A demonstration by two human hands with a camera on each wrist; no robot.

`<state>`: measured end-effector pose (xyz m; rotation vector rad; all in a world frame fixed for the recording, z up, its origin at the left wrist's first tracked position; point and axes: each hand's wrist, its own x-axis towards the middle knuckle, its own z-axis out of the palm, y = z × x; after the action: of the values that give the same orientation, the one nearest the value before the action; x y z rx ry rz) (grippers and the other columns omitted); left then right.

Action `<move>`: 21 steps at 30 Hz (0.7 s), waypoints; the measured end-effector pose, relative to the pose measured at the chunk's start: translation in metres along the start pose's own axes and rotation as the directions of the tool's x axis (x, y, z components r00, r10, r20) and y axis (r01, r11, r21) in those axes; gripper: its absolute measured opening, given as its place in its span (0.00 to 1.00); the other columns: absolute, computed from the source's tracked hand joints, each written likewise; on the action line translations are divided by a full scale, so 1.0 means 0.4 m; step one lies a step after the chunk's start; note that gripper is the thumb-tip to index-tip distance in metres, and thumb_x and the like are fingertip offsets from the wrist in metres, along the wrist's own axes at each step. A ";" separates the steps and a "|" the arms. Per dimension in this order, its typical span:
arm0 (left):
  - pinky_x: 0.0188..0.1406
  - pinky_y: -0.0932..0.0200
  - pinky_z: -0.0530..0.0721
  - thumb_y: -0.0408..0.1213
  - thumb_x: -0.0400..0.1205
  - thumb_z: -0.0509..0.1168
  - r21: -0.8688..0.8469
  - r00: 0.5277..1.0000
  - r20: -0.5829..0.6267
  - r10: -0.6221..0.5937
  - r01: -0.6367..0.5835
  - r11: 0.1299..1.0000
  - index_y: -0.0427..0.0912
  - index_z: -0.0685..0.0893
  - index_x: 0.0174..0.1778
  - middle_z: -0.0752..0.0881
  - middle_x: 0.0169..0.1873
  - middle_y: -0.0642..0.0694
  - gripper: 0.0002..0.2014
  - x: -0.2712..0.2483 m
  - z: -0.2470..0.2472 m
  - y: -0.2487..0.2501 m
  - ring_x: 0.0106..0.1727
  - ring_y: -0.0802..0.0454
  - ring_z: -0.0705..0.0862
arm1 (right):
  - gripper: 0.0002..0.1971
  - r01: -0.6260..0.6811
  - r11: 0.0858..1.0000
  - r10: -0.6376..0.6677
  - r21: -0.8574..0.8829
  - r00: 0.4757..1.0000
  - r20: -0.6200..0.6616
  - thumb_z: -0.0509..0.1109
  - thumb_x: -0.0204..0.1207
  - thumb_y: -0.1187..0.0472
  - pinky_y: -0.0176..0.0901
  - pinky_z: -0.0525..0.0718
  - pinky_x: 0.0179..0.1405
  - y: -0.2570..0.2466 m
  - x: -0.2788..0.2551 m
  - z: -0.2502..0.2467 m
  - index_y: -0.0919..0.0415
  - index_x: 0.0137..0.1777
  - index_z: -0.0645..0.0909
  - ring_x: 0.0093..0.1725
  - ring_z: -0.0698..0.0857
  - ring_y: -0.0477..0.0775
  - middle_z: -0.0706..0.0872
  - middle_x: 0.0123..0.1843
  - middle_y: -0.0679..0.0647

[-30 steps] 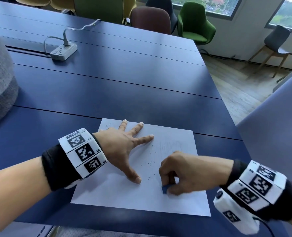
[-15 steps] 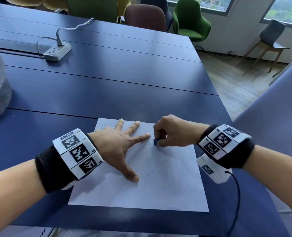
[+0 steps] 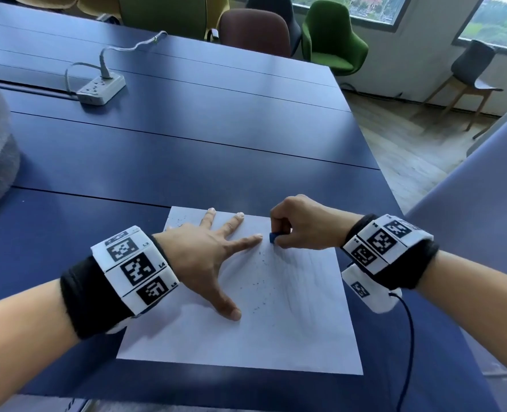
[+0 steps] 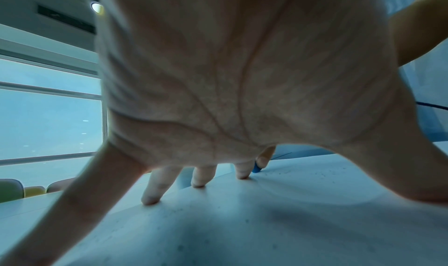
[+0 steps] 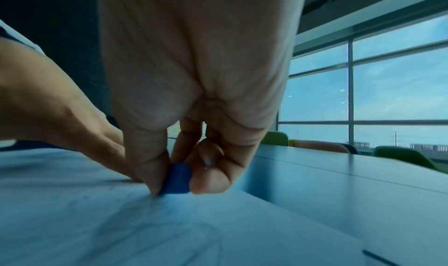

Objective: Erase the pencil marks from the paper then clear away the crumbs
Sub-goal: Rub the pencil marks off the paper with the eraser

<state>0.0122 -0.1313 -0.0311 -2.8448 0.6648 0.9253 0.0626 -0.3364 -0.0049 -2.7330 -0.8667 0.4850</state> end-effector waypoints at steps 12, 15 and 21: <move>0.73 0.28 0.69 0.83 0.51 0.67 0.000 1.000 -0.006 -0.004 0.004 1.000 0.81 0.28 0.73 0.25 0.81 0.62 0.64 0.006 0.003 -0.002 0.84 0.40 0.29 | 0.03 0.002 1.000 -0.003 0.019 1.000 0.029 0.73 0.70 0.61 0.32 0.77 0.29 0.017 -0.007 0.001 0.60 0.38 0.84 0.30 0.78 0.44 0.84 0.34 0.48; 0.73 0.28 0.70 0.82 0.52 0.68 0.002 1.000 0.003 -0.007 0.007 1.000 0.81 0.28 0.73 0.24 0.81 0.62 0.64 0.006 0.001 0.001 0.84 0.39 0.29 | 0.02 0.055 0.997 -0.065 0.052 0.971 0.230 0.74 0.67 0.61 0.43 0.82 0.34 -0.013 -0.060 0.021 0.58 0.39 0.84 0.33 0.80 0.47 0.87 0.36 0.49; 0.73 0.27 0.69 0.83 0.50 0.66 -0.002 1.000 0.008 -0.007 0.007 1.000 0.82 0.27 0.72 0.23 0.80 0.63 0.64 0.006 0.003 -0.004 0.84 0.39 0.29 | 0.04 0.036 0.999 -0.035 0.000 0.991 0.131 0.75 0.69 0.60 0.33 0.75 0.29 -0.002 -0.012 -0.006 0.60 0.39 0.85 0.28 0.77 0.43 0.83 0.32 0.46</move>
<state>0.0140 -0.1304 -0.0334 -2.8422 0.6527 0.9362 0.0595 -0.3390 -0.0011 -2.7078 -0.9463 0.6626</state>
